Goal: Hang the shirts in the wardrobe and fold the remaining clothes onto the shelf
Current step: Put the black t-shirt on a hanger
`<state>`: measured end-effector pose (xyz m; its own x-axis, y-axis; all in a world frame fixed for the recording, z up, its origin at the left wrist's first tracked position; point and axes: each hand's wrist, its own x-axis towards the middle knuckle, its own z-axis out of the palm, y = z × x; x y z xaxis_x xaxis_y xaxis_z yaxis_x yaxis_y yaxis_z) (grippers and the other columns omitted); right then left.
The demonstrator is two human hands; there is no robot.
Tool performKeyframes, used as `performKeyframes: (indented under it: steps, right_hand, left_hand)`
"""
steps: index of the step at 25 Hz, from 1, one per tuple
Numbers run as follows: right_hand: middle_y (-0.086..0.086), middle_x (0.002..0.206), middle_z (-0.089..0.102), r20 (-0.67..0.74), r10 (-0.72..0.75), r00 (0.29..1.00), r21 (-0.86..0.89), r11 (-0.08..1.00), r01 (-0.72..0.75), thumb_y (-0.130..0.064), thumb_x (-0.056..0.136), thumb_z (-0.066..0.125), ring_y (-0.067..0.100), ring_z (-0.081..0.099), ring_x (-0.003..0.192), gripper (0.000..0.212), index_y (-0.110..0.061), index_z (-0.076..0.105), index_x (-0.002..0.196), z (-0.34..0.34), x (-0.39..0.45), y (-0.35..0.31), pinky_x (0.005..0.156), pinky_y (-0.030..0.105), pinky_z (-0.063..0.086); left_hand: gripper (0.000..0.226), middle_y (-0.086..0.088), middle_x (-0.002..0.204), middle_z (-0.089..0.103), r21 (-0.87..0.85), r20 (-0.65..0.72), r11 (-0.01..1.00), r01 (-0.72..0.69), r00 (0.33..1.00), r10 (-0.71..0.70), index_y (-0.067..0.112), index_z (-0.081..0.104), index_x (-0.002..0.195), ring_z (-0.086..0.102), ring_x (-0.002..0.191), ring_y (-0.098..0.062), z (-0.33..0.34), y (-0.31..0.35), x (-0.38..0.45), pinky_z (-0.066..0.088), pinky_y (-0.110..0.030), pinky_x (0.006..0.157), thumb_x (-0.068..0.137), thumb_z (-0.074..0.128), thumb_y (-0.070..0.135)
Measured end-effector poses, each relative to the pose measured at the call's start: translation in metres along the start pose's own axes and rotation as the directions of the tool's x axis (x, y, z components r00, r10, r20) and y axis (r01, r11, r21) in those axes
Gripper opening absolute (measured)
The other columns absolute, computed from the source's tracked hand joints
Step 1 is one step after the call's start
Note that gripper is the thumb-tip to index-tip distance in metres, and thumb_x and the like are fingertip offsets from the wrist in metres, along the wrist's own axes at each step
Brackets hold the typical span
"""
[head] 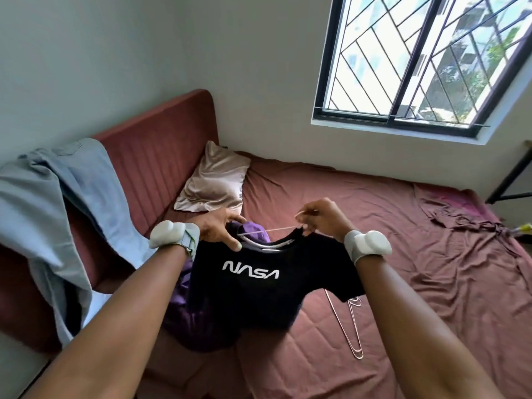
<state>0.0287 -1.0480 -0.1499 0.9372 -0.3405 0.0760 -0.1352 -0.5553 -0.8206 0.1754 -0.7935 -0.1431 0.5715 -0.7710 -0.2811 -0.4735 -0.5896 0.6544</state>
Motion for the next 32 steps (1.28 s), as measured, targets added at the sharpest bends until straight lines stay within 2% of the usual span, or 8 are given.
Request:
performKeyframes:
  steps: [2,4,8,11,17,23,26,32]
  right_hand:
    - [0.006,0.065,0.065,-0.124,0.054,0.991,0.25,0.968,-0.021,0.0,0.086,0.068,0.02,0.066,0.053,0.004,0.003,0.07,0.085,-0.015,0.004,0.003,0.063,0.033,0.059]
    - [0.013,0.068,0.063,-0.119,0.054,0.991,0.231,0.973,-0.025,-0.001,0.089,0.065,0.028,0.068,0.06,0.007,0.002,0.071,0.087,-0.023,0.016,-0.002,0.071,0.041,0.06]
    - [0.009,0.073,0.07,0.122,-0.102,0.987,-0.306,0.942,0.136,-0.003,0.09,0.059,0.022,0.07,0.057,0.014,0.002,0.072,0.085,-0.018,0.032,-0.032,0.065,0.028,0.059]
    - [0.01,0.074,0.069,0.158,-0.162,0.974,-0.425,0.879,0.215,-0.01,0.092,0.062,0.021,0.07,0.058,0.018,0.004,0.071,0.086,-0.013,0.045,-0.051,0.066,0.03,0.058]
    - [0.019,0.078,0.071,0.185,-0.296,0.937,-0.151,0.934,0.325,-0.012,0.09,0.066,0.019,0.064,0.051,0.014,-0.004,0.072,0.082,-0.009,0.058,-0.083,0.056,0.023,0.053]
    - [-0.013,0.057,0.068,0.144,-0.381,0.913,-0.338,0.848,0.408,-0.018,0.088,0.07,0.007,0.064,0.052,0.012,-0.01,0.078,0.083,-0.033,0.072,-0.107,0.059,0.011,0.046]
    - [0.001,0.069,0.073,0.171,-0.398,0.901,-0.363,0.825,0.434,-0.025,0.086,0.072,0.005,0.066,0.059,0.012,-0.015,0.078,0.085,-0.043,0.077,-0.128,0.061,0.01,0.047]
    - [0.008,0.077,0.074,0.151,-0.375,0.915,-0.098,0.915,0.391,-0.016,0.08,0.078,0.021,0.071,0.068,0.007,-0.014,0.078,0.087,-0.061,0.084,-0.151,0.076,0.039,0.061]
  left_hand:
    - [0.033,-0.004,0.088,0.068,0.036,-0.105,0.999,-0.01,0.994,0.014,0.018,0.067,0.096,0.064,0.087,-0.02,-0.006,-0.003,0.004,0.048,-0.025,0.073,0.07,0.076,-0.002]
    - [0.016,-0.01,0.087,0.071,0.095,-0.308,0.995,0.021,0.951,0.01,0.016,0.073,0.088,0.066,0.087,-0.024,-0.012,0.003,0.014,0.048,-0.029,0.074,0.075,0.075,0.006]
    - [0.023,-0.005,0.107,0.071,0.331,-0.416,0.938,0.099,0.908,0.051,0.024,0.073,0.107,0.061,0.11,-0.024,-0.014,0.021,0.023,0.042,-0.034,0.095,0.083,0.071,0.026]
    - [0.025,0.0,0.116,0.065,0.535,-0.343,0.837,0.11,0.934,0.096,0.026,0.07,0.11,0.052,0.119,-0.025,-0.015,0.037,0.022,0.033,-0.041,0.098,0.086,0.067,0.033]
    - [0.023,-0.007,0.097,0.071,0.249,-0.4,0.966,-0.068,0.901,0.167,0.013,0.075,0.1,0.063,0.097,-0.024,-0.013,0.052,0.025,0.047,-0.037,0.09,0.083,0.072,0.029]
    - [0.028,0.004,0.096,0.069,0.285,-0.407,0.951,-0.121,0.883,0.234,0.02,0.072,0.104,0.063,0.095,-0.013,-0.031,0.07,0.022,0.048,-0.03,0.087,0.08,0.075,0.034]
    - [0.023,0.0,0.094,0.072,0.308,-0.481,0.939,-0.154,0.826,0.294,0.02,0.073,0.101,0.064,0.092,-0.017,-0.034,0.088,0.024,0.05,-0.034,0.087,0.084,0.07,0.034]
    - [0.014,0.008,0.075,0.072,0.37,-0.562,0.917,-0.146,0.751,0.346,0.027,0.073,0.09,0.064,0.083,-0.011,-0.049,0.106,0.029,0.05,-0.034,0.088,0.087,0.064,0.037]
